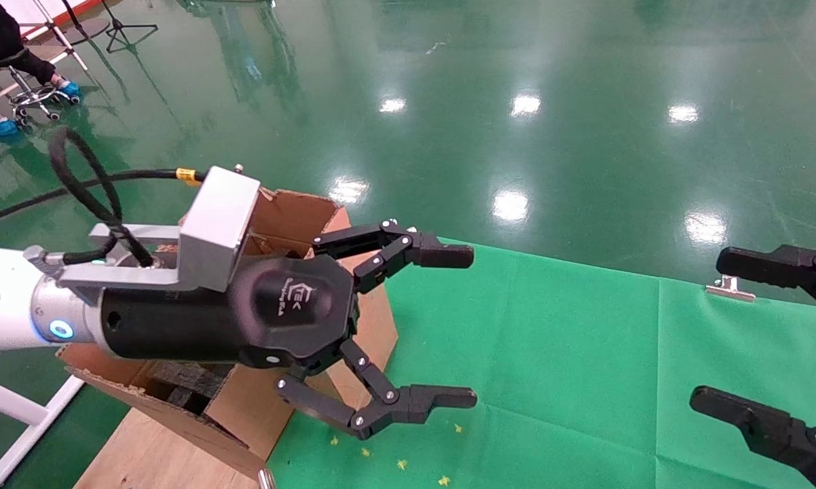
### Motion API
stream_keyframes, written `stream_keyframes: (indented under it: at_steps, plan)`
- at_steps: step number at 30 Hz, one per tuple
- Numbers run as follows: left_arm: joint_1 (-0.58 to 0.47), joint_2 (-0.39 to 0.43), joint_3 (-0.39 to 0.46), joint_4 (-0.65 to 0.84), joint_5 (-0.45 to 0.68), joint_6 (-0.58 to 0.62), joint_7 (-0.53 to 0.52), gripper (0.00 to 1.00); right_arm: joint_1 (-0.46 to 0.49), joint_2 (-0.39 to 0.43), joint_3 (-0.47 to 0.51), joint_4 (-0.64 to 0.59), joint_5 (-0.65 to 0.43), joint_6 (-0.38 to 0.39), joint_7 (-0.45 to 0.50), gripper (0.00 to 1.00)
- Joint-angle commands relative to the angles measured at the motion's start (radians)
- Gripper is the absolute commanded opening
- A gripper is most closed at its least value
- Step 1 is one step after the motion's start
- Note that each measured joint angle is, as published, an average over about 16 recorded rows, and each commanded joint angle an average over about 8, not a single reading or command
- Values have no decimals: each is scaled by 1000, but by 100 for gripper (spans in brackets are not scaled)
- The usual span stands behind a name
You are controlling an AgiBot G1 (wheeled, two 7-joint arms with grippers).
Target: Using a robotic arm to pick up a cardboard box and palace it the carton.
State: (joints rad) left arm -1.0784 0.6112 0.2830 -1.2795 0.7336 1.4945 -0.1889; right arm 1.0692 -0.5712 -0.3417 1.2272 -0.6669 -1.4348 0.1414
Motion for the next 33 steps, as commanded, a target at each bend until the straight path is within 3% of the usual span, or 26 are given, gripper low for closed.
stream_keyframes:
  at_steps: [1,9,11,17,19,23,33]
  plan:
    - [0,0,0,0,0,0,0,100,0,0,0,0,0,0,0,100]
    - [0,0,0,-1,0,0,0,100,0,0,0,0,0,0,0,100]
    - [0,-1,0,-1,2,0,0,100,0,0,0,0,0,0,0,85]
    - [-39,-36,27,-28,102,-8,-21,100,0,0,0,0,0,0,0,10]
    - [-70,-49,45,-41,163,-13,-41,100,0,0,0,0,0,0,0,0]
    - [-128,-59,77,-47,259,-15,-70,100,0,0,0,0,0,0,0,0]
    - [-193,-60,109,-37,348,-7,-78,100,0,0,0,0,0,0,0,0]
